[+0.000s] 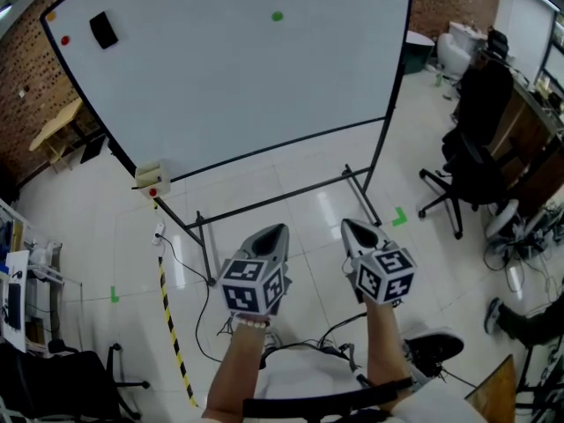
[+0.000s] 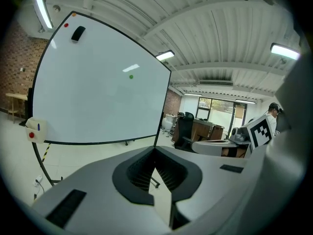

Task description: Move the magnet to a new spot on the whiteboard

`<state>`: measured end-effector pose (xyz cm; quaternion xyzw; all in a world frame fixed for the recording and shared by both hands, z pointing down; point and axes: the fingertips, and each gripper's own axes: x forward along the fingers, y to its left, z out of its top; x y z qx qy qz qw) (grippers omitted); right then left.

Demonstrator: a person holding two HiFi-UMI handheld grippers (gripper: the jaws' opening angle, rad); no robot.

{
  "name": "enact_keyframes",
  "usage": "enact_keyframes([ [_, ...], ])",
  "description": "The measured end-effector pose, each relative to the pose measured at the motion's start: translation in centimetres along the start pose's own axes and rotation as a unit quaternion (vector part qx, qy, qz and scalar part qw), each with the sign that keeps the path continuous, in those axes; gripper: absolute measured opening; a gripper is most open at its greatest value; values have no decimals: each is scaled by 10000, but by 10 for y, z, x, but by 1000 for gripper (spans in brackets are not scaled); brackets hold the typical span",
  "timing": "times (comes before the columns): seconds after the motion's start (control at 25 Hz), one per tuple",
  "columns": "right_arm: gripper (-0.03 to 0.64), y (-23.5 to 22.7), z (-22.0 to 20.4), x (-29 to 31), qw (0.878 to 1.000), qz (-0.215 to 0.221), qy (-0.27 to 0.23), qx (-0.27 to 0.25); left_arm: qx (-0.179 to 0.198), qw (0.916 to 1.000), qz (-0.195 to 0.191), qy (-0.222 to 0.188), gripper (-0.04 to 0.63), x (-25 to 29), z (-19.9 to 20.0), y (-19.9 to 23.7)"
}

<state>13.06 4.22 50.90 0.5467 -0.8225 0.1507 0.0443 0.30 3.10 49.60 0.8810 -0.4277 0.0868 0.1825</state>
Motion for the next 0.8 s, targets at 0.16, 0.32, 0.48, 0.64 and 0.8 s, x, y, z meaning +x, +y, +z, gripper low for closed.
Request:
enact_keyframes([
  [0.16,1,17,3,7,9999,-88,-11,-71,-40,9999,-148,-72,-2,-6,6,13],
  [0.32,0,29,6,12,9997,-176,7,-150,-58,9995,-266,-141,-2,-11,13,23],
  [0.48,0,37,10,14,9994,-260,9,-229,-87,9991,-353,-200,-2,-15,18,30],
  [0.64,0,39,12,16,9991,-342,4,-243,-107,9989,-412,-207,-2,-16,19,36],
  [0.8,0,43,12,22,9990,-359,20,-251,-117,9987,-430,-234,-2,-18,23,43],
])
